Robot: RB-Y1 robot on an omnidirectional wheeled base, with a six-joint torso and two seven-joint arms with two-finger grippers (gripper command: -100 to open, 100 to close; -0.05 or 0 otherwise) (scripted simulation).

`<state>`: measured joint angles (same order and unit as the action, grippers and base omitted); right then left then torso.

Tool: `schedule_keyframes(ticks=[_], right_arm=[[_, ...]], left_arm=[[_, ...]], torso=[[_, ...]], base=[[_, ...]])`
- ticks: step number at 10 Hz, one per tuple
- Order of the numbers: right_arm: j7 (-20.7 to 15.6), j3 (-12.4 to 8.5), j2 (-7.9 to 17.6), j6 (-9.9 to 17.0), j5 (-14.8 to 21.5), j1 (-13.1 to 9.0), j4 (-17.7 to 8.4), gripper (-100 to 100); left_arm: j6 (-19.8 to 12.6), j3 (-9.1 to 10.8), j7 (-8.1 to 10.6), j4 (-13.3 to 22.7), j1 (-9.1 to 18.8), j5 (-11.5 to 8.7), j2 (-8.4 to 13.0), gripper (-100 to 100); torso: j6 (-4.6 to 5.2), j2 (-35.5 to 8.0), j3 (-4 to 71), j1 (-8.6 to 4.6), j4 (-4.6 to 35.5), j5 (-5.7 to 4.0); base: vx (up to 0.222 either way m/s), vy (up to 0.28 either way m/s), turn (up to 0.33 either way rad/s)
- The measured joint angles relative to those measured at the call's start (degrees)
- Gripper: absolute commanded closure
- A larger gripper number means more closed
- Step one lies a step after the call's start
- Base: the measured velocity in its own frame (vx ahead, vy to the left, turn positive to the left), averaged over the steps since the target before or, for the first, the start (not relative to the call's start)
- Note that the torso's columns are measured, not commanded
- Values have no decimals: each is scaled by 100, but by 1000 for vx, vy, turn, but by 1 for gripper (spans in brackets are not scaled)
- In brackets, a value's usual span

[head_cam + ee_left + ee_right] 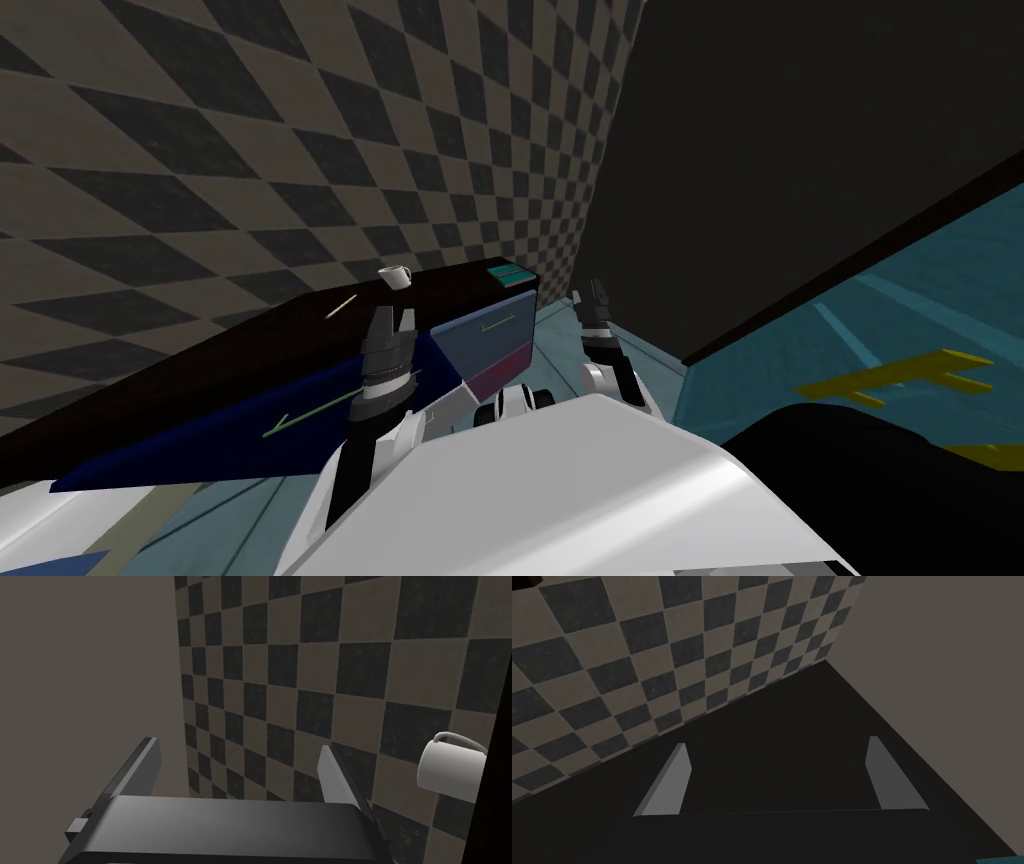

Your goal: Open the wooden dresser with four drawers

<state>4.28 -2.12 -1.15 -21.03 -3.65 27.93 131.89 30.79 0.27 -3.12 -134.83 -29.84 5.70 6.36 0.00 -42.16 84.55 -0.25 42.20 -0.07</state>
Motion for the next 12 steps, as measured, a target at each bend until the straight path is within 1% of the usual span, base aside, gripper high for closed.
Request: schedule_keyframes(ticks=[2,3,5,8,9,12], right_arm=[[0,0,0,0,0,0,0,0],[0,0,0,0,0,0,0,0],[0,0,0,0,0,0,0,0],[0,-1,1,0,0,0,0,0],[0,-1,1,0,0,0,0,0],[0,0,0,0,0,0,0,0]], left_arm=[[-59,-10,-20,312,51,-16,111,-100],[-94,38,-3,440,67,-54,171,-100],[-99,16,-23,754,-3,-82,159,-100],[-288,115,23,1008,80,-160,187,-100],[-309,135,30,1126,121,-176,190,-100],[-402,161,28,1426,132,-223,236,-100]], torso=[[0,-17,-1,21,9,6],[0,-17,-2,27,10,8],[0,-14,1,21,9,5],[0,-14,1,40,9,11],[0,-15,0,34,9,10],[0,-11,3,17,8,4]], base=[[3,-123,49],[18,-146,59],[9,-133,61],[7,-76,25],[4,-79,45],[7,-100,44]])
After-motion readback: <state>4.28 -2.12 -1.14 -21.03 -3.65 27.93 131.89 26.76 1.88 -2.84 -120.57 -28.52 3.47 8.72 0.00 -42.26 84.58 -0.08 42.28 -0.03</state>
